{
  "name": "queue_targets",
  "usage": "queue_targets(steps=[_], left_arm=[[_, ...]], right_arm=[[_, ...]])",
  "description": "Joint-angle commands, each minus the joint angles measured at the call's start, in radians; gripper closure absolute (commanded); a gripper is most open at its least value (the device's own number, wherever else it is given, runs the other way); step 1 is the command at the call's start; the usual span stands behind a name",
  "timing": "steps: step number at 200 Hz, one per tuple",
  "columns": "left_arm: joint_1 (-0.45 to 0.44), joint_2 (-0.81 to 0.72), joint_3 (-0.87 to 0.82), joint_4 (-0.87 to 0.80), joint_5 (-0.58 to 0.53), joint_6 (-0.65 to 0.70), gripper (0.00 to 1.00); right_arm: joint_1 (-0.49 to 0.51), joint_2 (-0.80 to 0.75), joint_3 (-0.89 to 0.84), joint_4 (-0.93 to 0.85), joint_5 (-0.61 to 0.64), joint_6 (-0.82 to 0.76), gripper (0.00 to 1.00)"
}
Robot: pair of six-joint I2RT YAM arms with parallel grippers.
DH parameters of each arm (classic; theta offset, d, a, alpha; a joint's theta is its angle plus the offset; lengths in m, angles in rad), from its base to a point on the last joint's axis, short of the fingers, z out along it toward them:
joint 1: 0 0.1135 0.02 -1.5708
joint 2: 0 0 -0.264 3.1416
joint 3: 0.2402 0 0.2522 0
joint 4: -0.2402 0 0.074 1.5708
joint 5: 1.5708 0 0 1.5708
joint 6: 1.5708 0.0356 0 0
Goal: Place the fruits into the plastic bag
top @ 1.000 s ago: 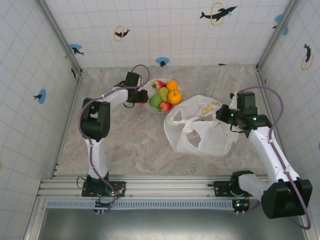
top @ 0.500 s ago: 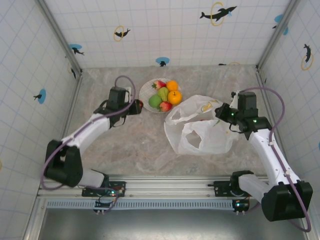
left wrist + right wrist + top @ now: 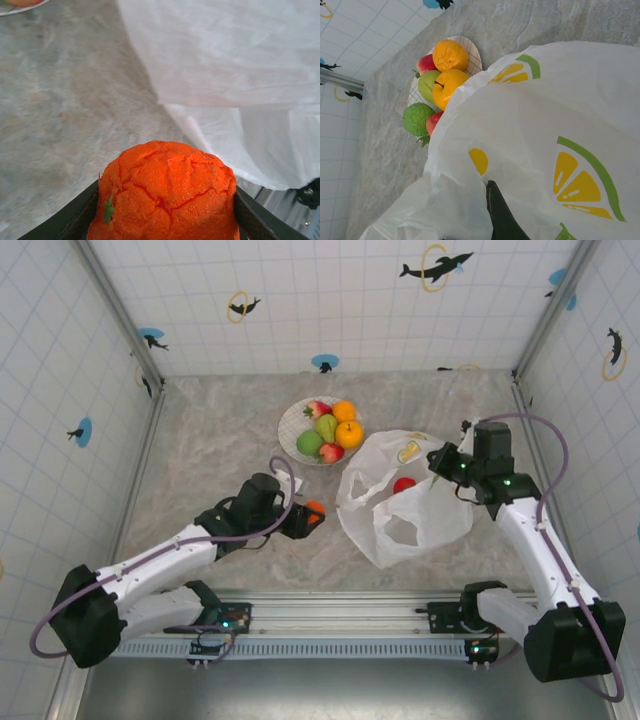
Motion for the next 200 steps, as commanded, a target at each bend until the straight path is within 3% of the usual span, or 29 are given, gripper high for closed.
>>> queue_targets(steps=[1,64,104,160,200], left_arm=[[-0.06,0.009,0.014,0.072,0.038,0.026,0.43],[-0.22,0.076,0.018,0.109,0.048,0.102,0.43],[-0.265,0.155,0.029,0.271,0.03,0.101,0.43],[-0.262,0.341,0.141,0.342,-0.357,0.099,0.43],[-0.255,0.492,0.222,0.406,-0.385,0.103,0.4]], right_arm=[[0.014,0.01,-0.004,0.034,-0.003,0.016,1.0],[0.038,0.022,0.018,0.04,0.01,0.03,1.0],[0.051,0.016,0.014,0.035,0.02,0.035,1.0],[0.053,0.041,0.058,-0.068,-0.033,-0.06,1.0],[0.06,0.017,0.03,-0.028,-0.081,-0.012,1.0]])
